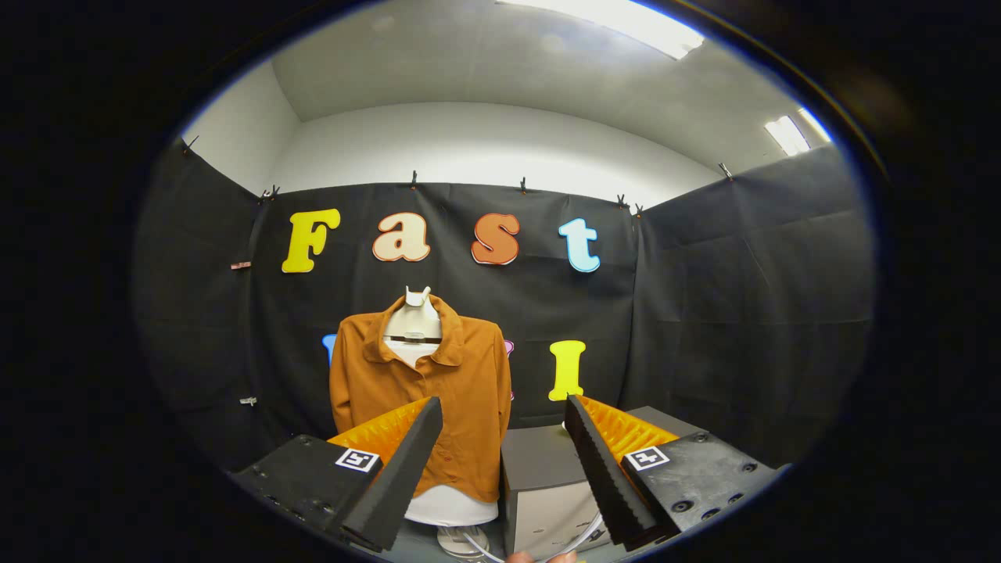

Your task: Iron the clothes twice with a garment steamer, once on the left side and once on the right side.

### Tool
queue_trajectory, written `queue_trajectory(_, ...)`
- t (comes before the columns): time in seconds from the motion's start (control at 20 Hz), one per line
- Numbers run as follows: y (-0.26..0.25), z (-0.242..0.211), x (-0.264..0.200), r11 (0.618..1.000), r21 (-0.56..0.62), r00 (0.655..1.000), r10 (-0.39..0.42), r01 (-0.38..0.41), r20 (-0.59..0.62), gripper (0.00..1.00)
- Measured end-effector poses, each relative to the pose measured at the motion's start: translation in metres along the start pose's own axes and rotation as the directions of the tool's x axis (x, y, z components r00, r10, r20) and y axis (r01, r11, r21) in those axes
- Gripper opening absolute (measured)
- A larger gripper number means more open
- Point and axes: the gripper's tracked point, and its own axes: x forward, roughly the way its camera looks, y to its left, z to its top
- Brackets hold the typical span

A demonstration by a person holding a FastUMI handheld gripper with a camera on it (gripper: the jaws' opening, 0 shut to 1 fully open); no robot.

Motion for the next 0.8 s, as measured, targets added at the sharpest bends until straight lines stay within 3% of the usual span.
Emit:
queue_trajectory(0.25, -0.037, -0.036, 0.057, 1.0, -0.015, 0.997, 0.023, -0.024, -0.078, 0.98)
queue_trajectory(0.4, -0.061, -0.076, 0.094, 0.999, 0.015, 0.982, 0.043, -0.041, -0.183, 0.98)
queue_trajectory(0.6, -0.101, -0.119, 0.142, 0.999, 0.03, 0.95, 0.047, -0.039, -0.308, 0.99)
queue_trajectory(0.8, -0.137, -0.161, 0.186, 0.998, 0.051, 0.896, 0.066, -0.049, -0.439, 0.99)
